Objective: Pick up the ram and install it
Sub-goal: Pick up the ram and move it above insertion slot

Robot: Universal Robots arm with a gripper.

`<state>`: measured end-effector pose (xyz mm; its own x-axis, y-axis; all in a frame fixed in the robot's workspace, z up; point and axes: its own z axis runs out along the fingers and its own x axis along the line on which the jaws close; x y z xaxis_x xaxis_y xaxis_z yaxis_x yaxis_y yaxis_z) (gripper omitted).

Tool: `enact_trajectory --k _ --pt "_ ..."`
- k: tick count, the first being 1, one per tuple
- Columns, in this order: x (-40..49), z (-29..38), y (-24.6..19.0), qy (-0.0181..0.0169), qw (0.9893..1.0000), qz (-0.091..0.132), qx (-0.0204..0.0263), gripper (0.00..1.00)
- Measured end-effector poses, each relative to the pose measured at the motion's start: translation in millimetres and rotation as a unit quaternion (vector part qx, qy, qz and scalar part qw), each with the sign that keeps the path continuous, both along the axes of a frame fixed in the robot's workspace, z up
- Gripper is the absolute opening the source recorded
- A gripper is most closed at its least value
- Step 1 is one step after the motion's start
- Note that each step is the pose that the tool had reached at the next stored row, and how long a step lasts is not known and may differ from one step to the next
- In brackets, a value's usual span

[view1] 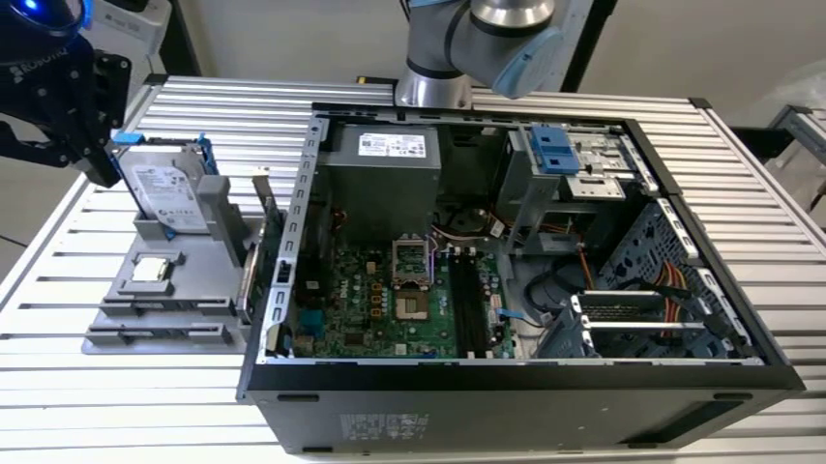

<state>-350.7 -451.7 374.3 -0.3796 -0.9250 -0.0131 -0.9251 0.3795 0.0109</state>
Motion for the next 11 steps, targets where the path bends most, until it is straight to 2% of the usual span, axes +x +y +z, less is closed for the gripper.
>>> enact_trajectory --k 6,11 --pt "0.0 0.0 0.0 0.0 0.9995 0.032 0.0 0.0" --pt "0.0 -0.1 0.0 0.0 0.9981 0.062 -0.0001 0.0"
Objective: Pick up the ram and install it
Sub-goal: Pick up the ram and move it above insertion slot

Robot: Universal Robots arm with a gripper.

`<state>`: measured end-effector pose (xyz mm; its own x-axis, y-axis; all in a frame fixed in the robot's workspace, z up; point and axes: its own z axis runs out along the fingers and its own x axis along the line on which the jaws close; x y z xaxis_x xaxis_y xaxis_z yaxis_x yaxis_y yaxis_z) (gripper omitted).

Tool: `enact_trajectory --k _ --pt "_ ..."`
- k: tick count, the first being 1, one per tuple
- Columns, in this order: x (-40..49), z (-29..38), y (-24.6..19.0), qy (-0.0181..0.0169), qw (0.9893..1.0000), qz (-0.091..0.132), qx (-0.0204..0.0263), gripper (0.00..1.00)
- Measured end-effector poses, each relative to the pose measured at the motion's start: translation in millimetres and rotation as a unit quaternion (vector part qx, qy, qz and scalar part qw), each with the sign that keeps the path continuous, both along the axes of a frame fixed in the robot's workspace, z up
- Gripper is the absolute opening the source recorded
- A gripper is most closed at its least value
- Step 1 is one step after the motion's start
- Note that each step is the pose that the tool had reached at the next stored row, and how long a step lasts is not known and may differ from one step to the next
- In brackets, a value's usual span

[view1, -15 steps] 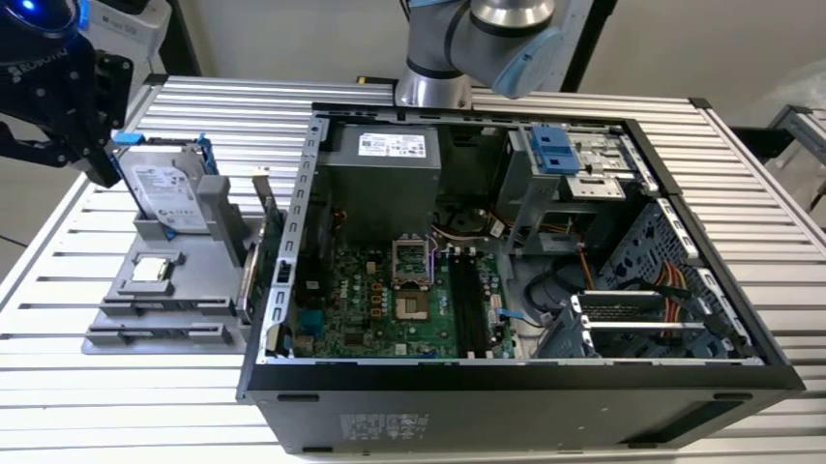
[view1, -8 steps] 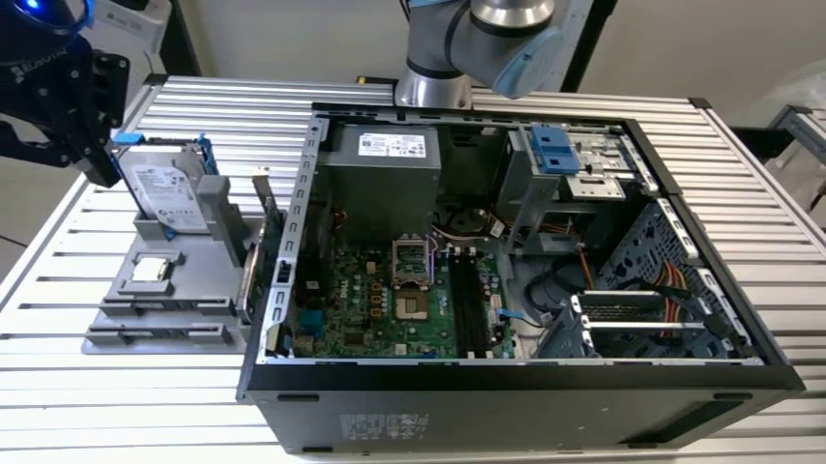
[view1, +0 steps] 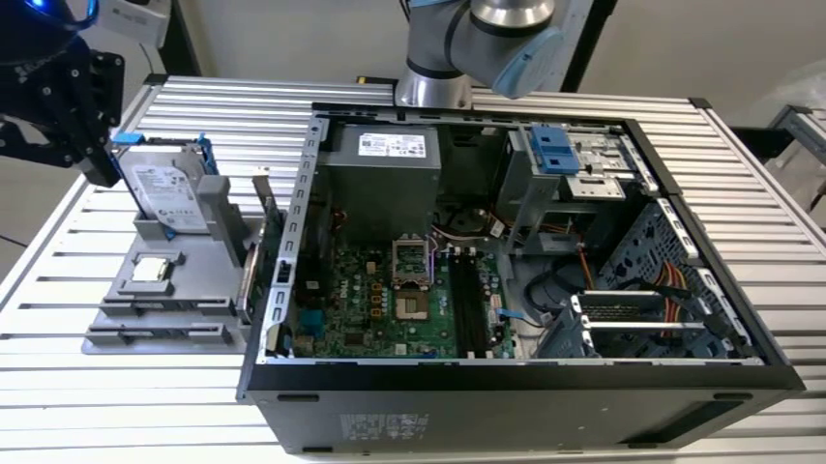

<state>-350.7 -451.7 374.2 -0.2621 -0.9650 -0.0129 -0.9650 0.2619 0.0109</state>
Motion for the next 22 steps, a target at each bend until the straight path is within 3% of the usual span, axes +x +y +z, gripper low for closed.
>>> enact_trajectory --k 5,8,22 --pt "0.0 -0.1 0.0 0.0 0.9995 0.03 0.0 0.0" --pt "0.0 -0.1 0.0 0.0 0.9986 0.053 -0.0001 0.0" --pt "0.0 -0.5 0.0 0.0 0.9909 0.134 0.0 0.0"
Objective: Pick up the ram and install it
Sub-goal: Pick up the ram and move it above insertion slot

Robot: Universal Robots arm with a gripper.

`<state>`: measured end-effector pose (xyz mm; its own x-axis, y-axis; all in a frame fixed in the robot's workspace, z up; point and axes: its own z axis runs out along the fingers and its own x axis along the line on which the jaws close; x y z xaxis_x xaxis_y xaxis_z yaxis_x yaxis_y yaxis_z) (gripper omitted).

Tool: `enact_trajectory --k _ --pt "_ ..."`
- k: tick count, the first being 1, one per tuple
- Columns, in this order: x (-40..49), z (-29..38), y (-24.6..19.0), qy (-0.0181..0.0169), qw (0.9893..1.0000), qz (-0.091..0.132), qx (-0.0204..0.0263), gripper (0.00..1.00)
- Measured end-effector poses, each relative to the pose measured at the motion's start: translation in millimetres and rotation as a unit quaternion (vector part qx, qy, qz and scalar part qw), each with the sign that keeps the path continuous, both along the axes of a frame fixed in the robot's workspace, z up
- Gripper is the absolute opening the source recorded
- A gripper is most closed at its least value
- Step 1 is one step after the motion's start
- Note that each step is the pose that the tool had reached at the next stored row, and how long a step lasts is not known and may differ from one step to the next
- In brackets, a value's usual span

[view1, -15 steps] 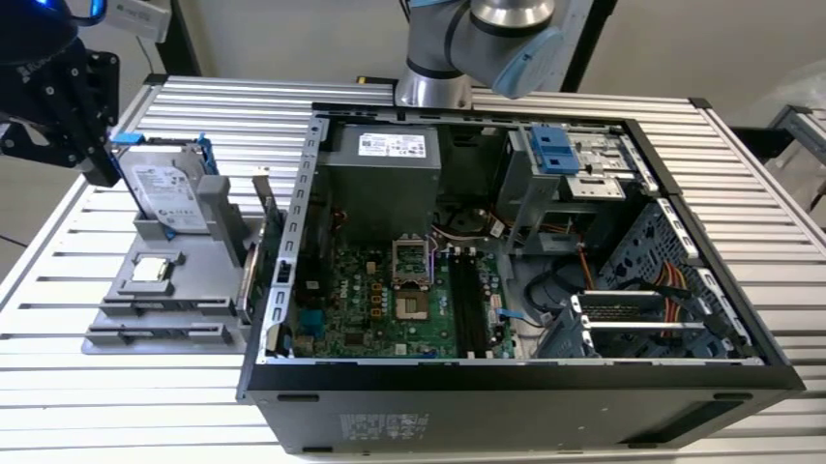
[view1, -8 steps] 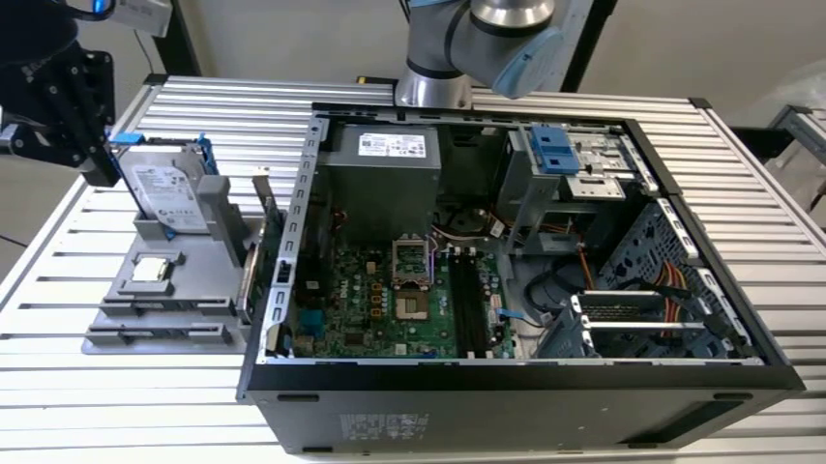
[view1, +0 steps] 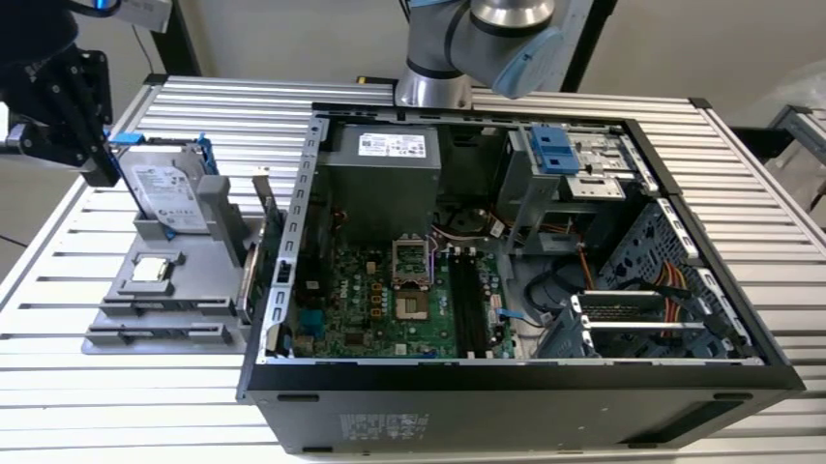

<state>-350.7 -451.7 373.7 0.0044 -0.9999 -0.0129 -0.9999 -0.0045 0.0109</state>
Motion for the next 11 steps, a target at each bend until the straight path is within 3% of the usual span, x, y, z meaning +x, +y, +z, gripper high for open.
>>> enact_trajectory --k 11 --pt "0.0 -0.2 0.0 0.0 0.9997 0.025 0.0 0.0"
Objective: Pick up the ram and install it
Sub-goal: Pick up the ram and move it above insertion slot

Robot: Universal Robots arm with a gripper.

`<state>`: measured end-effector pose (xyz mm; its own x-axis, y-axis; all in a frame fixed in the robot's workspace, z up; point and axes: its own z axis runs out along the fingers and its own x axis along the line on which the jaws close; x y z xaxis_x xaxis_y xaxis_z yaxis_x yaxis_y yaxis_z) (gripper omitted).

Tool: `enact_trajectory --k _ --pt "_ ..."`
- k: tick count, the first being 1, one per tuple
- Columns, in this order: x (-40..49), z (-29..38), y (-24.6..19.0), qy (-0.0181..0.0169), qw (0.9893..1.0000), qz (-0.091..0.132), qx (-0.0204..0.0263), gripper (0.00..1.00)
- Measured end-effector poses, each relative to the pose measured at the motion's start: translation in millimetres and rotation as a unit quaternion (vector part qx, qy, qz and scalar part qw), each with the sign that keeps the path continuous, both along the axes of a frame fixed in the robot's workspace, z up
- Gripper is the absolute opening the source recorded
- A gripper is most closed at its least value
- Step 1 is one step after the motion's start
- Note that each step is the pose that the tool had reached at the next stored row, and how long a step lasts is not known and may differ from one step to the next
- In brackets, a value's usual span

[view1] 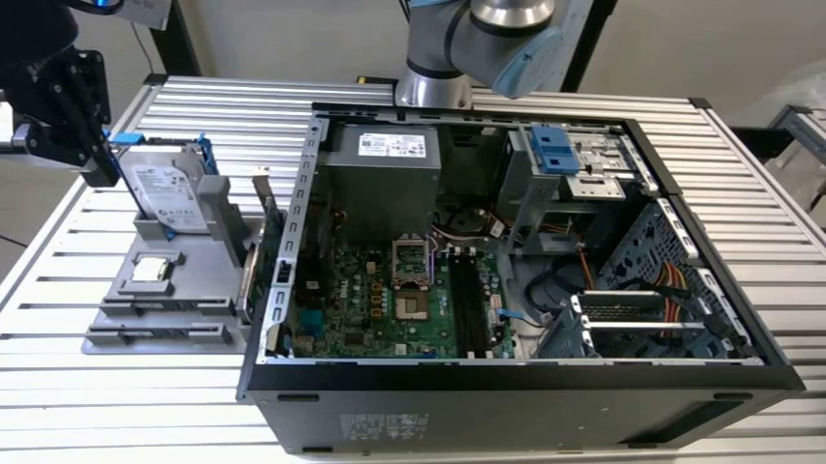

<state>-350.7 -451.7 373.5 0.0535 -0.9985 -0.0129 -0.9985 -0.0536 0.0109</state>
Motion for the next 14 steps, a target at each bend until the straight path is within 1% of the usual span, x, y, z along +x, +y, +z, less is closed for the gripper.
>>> enact_trajectory --k 13,14 --pt "0.0 0.0 0.0 0.0 1.0 0.001 0.0 0.0" --pt "0.0 0.0 0.0 0.0 1.0 0.001 0.0 1.0"
